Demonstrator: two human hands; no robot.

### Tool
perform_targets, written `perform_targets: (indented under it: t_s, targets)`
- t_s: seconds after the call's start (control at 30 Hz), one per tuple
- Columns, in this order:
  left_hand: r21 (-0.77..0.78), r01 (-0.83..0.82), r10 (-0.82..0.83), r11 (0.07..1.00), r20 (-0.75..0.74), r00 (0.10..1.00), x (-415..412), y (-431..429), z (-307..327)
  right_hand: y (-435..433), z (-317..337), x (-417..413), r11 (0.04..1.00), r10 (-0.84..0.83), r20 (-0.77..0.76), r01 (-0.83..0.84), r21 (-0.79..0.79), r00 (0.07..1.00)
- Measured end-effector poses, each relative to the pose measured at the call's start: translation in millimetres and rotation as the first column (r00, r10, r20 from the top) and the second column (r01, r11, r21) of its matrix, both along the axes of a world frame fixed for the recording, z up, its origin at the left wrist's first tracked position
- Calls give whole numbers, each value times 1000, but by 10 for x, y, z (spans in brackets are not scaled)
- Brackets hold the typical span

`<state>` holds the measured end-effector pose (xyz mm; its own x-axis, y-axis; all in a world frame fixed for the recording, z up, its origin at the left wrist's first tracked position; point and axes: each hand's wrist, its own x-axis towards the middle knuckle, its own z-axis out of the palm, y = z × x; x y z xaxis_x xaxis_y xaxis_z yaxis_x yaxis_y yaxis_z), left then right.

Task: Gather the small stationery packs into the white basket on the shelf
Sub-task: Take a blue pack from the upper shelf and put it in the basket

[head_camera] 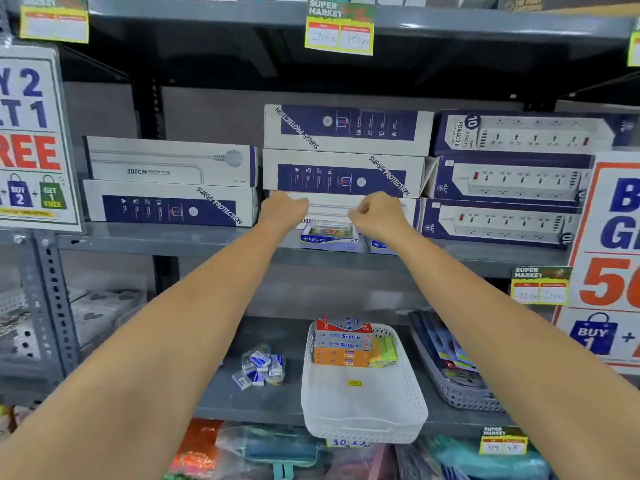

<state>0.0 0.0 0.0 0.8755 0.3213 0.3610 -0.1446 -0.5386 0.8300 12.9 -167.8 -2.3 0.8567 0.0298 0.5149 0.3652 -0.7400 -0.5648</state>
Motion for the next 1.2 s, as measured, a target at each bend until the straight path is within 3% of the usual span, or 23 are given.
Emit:
perform_targets:
  t_s: [0.17,0.4,0.87,1.2]
  targets:
    - [4,90,-88,996,-188,978,167,85,-129,130,-36,164,960,-137,-102,107,-257,985]
    - [170,33,-14,985,-115,993,350,157,-347,192,-86,334,908,-236,-143,166,-386,961]
    - [113,20,-13,993,-60,998,122,298,-338,174,37,63,975,-155,-219,113,-189,963]
    - [71,61,-61,996,-2,998,-594,225,-422,44,-7,-647,976,-96,-208,50,-213,973]
